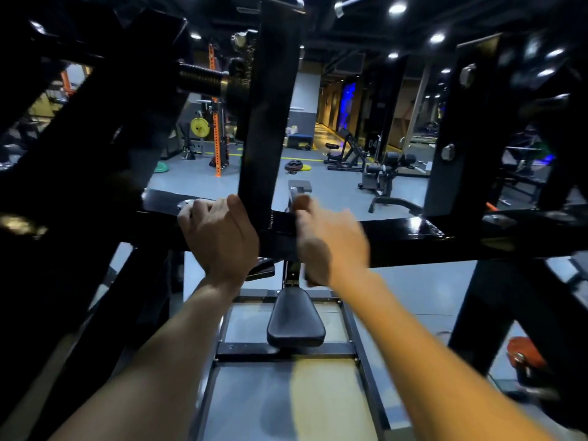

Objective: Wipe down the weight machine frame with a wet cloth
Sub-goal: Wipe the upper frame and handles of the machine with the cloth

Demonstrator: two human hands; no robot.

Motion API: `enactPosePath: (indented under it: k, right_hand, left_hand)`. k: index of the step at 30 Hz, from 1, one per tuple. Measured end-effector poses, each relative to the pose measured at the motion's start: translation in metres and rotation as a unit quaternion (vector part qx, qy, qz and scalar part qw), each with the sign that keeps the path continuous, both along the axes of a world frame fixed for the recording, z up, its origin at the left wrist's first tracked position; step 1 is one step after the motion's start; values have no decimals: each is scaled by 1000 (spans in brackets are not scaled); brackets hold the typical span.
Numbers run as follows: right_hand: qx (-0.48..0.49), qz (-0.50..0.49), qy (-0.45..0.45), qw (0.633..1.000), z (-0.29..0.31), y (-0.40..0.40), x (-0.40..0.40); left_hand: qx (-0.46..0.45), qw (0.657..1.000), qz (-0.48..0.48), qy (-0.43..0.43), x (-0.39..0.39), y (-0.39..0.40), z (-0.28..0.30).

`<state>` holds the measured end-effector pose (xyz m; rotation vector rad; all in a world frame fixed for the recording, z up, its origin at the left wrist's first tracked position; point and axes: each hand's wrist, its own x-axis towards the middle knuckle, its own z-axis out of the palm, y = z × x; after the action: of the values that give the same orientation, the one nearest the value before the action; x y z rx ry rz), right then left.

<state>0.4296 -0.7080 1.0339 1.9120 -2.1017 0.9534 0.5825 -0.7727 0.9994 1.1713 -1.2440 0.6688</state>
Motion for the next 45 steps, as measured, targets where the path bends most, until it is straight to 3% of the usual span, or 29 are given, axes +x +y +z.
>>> enactPosePath:
  k: [2,4,7,10,14,18,21,23,27,32,36,39,42,45]
  right_hand:
    - [-35,80,19,996,-4,-9,20]
    - [-8,114,86,990,1,-3,1]
    - [65,45,203,976,16,21,-72]
    - [108,-66,191,973,25,39,-132]
    - [16,-127,144,981,6,31,-114]
    - [-65,-55,132,988,-3,19,-49]
    - [-46,42,79,995,-3,16,-21]
    - [-31,68,110,991,-2,19,-45]
    - [-50,-72,169,982,-5,29,-126]
    - [-159,-98,53,981,-16,26,-77]
    - [-50,35,2,998,-10,5,9]
    - [64,159,-19,985,9,7,8]
    - [148,251,97,952,19,16,-23]
    - [140,225,182,947,18,6,-36]
  left_hand:
    - [-8,1000,9,-17,4,3,-2]
    - [-6,1000,8,-25,5,3,-1]
    - [-8,1000,2,-7,3,3,1]
    - [-12,1000,5,-1,0,5,1]
    - [5,1000,12,0,-1,3,-1]
    - [0,1000,7,11,-2,1,-2]
    - [13,1000,5,2,2,-1,-3]
    - [12,1000,-4,7,3,-1,-4]
    - [21,999,-12,22,2,0,-2]
    - [92,995,-33,14,6,2,1]
    - [199,975,-95,-17,15,10,10]
    - [257,956,-142,-9,18,23,21]
    - [329,931,-155,19,21,28,24]
    - [355,922,-151,18,23,30,27]
